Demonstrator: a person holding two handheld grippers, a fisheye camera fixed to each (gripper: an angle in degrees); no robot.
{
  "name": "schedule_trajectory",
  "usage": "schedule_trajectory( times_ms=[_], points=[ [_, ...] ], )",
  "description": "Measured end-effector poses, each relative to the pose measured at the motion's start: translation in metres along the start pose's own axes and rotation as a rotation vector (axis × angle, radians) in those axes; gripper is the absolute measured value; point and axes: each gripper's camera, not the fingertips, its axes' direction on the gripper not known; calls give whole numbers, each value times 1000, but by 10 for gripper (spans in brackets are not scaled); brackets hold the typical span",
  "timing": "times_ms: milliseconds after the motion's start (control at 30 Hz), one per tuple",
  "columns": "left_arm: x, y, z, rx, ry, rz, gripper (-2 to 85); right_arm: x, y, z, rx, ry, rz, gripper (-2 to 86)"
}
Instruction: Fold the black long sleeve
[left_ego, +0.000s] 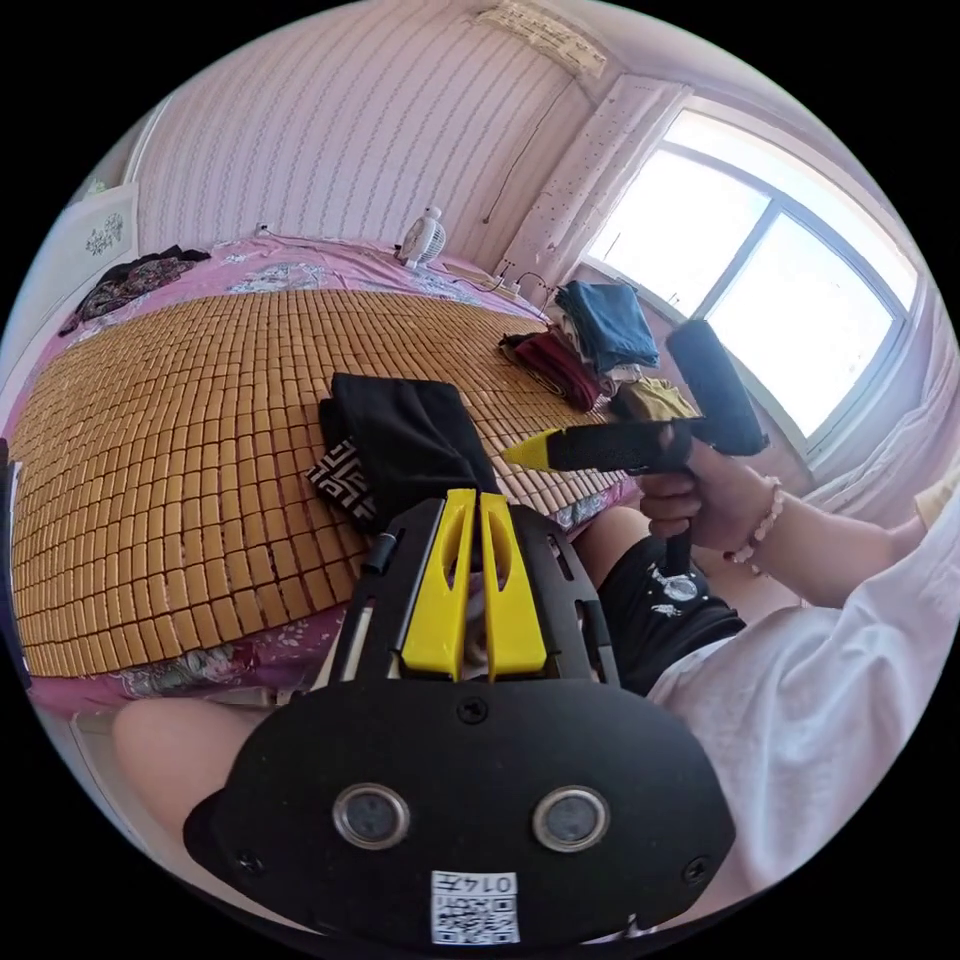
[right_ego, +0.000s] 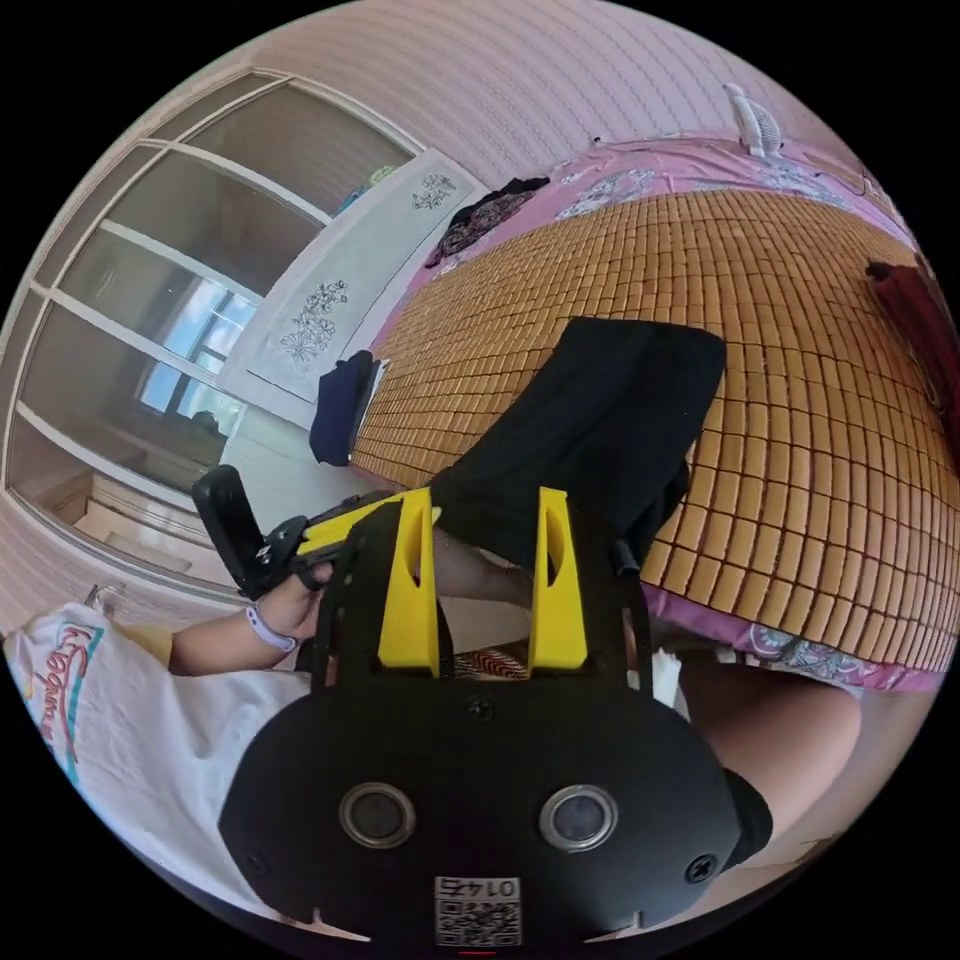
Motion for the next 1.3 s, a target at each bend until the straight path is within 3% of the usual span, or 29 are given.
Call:
schedule_trajectory(
  times_ms=[200, 333, 467, 600, 767, 1000, 1133, 1233, 1300],
  points=[
    [13, 13, 9, -16, -2, 110, -10, -8, -57, 53, -201, 106, -77, 137],
    [12, 17, 14, -51, 10, 138, -10, -9, -74, 52, -220, 125, -62, 133],
    [15, 19, 18, -51, 18, 161, -10, -37, -84, 43, -194, 294, -208, 128],
    [17, 25, 27, -99, 23, 177, -10, -30, -96, 64, -329, 284, -215, 133],
    [22, 34, 24, -83, -19, 223, -10, -25, -109, 63, -364, 245, -209, 133],
    [29, 44, 27, -105, -84, 333, -10, 38, -103, 91, -525, 113, -58, 86],
    [26, 48, 22, -62, -57, 328, -9, 63, -94, 67, -447, -26, 6, 41],
    [18, 49, 13, -18, -46, 299, -4, 90, -82, 18, -248, -171, 80, 27],
    [5, 51, 4, -5, -40, 252, 13, 110, -62, -44, -2, -211, 112, 22]
  ],
)
